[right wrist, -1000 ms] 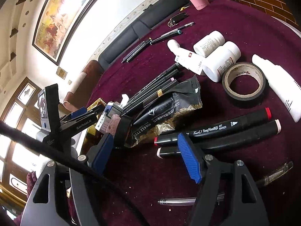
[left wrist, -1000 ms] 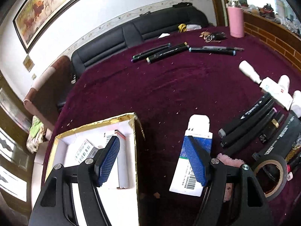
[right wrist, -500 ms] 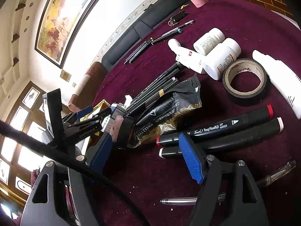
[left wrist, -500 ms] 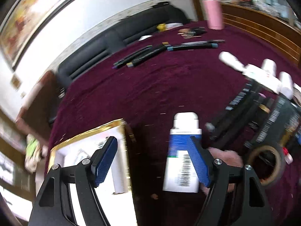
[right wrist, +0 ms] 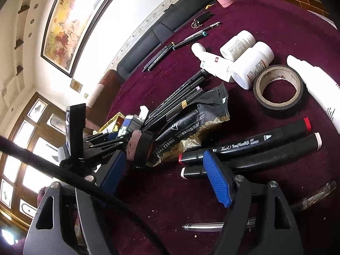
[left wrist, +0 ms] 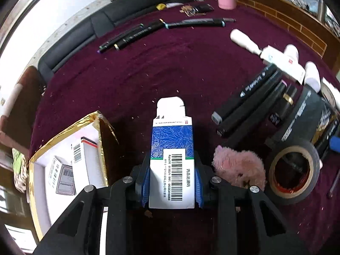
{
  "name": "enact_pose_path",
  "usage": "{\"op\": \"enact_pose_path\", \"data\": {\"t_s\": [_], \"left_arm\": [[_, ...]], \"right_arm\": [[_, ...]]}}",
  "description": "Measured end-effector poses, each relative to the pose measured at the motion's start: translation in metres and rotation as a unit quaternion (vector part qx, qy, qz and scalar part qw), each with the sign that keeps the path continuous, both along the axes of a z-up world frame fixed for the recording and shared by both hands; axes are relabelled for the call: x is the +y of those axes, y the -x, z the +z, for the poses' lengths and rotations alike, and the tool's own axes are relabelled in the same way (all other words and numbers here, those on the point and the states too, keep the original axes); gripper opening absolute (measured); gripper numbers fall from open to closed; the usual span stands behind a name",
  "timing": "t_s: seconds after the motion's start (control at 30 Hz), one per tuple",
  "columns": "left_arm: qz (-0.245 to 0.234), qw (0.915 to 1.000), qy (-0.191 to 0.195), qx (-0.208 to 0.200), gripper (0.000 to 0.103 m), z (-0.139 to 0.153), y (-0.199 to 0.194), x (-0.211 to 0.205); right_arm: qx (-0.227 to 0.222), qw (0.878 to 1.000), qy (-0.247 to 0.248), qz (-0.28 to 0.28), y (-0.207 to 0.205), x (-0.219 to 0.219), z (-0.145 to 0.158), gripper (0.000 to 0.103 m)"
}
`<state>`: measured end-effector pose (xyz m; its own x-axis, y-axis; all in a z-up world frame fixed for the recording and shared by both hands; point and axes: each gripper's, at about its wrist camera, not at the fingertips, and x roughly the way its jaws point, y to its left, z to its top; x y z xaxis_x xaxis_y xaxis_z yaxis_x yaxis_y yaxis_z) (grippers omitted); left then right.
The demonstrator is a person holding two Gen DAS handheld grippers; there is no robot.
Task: Organize objects
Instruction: 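Grasp the blue-and-white medicine box with the left gripper and lift it, then grasp the black tape roll with the right gripper while left holds the blue box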
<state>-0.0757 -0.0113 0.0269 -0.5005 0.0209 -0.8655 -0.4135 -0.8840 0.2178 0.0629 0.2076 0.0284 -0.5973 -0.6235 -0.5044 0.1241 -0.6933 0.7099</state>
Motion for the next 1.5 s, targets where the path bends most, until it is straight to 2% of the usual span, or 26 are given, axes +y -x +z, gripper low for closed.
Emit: {"op": "enact_pose_path", "data": {"t_s": [0.2,0.37,0.53,0.6,0.67,0.77,0.8,0.87,0.9,0.97,1.1,1.2,1.37,1.47,1.5], "left_arm": [[0.010,0.9954,-0.090,0.032,0.029,0.030,-0.029,-0.014],[0.014,0.9874,-0.152,0.042,0.029,0.050,-0.069,-0.034],[0.029,0.9759,-0.212,0.046,0.029,0.056,-0.105,-0.057],[0.034,0.9732,-0.223,0.046,0.029,0.054,-0.110,-0.066],[0.041,0.9707,-0.231,0.049,0.029,0.053,-0.120,-0.078],[0.046,0.9673,-0.244,0.052,0.029,0.055,-0.133,-0.091],[0.047,0.9661,-0.249,0.052,0.029,0.054,-0.137,-0.095],[0.047,0.9637,-0.257,0.053,0.029,0.055,-0.142,-0.102],[0.048,0.9630,-0.259,0.055,0.029,0.055,-0.148,-0.106],[0.049,0.9615,-0.264,0.056,0.029,0.054,-0.152,-0.111],[0.059,0.9576,-0.276,0.056,0.029,0.051,-0.154,-0.121],[0.064,0.9556,-0.282,0.057,0.029,0.050,-0.157,-0.125],[0.071,0.9537,-0.286,0.060,0.029,0.050,-0.167,-0.136],[0.076,0.9522,-0.290,0.057,0.029,0.048,-0.169,-0.138],[0.076,0.9520,-0.291,0.057,0.029,0.048,-0.171,-0.138]], "right_arm": [[0.006,1.000,-0.009,0.001,-0.004,-0.002,0.005,0.076],[0.015,0.998,-0.045,0.033,-0.002,-0.026,0.032,0.076],[0.011,0.992,-0.114,0.054,0.022,-0.061,0.048,0.076],[0.006,0.987,-0.146,0.059,0.032,-0.076,0.049,0.076],[0.000,0.978,-0.199,0.060,0.042,-0.095,0.044,0.074],[-0.013,0.960,-0.273,0.064,0.052,-0.114,0.032,0.054],[-0.021,0.953,-0.295,0.062,0.056,-0.117,0.026,0.045],[-0.013,0.944,-0.326,0.054,0.057,-0.119,0.024,0.030],[-0.015,0.943,-0.328,0.053,0.058,-0.117,0.026,0.024],[-0.020,0.943,-0.327,0.050,0.058,-0.113,0.026,0.020],[-0.021,0.940,-0.337,0.052,0.052,-0.112,0.031,0.018],[-0.013,0.943,-0.329,0.051,0.046,-0.113,0.039,0.015],[0.009,0.948,-0.314,0.056,0.036,-0.112,0.054,0.015],[-0.015,0.953,-0.296,0.057,0.033,-0.107,0.051,0.018],[-0.027,0.957,-0.282,0.057,0.032,-0.104,0.048,0.024]]}}
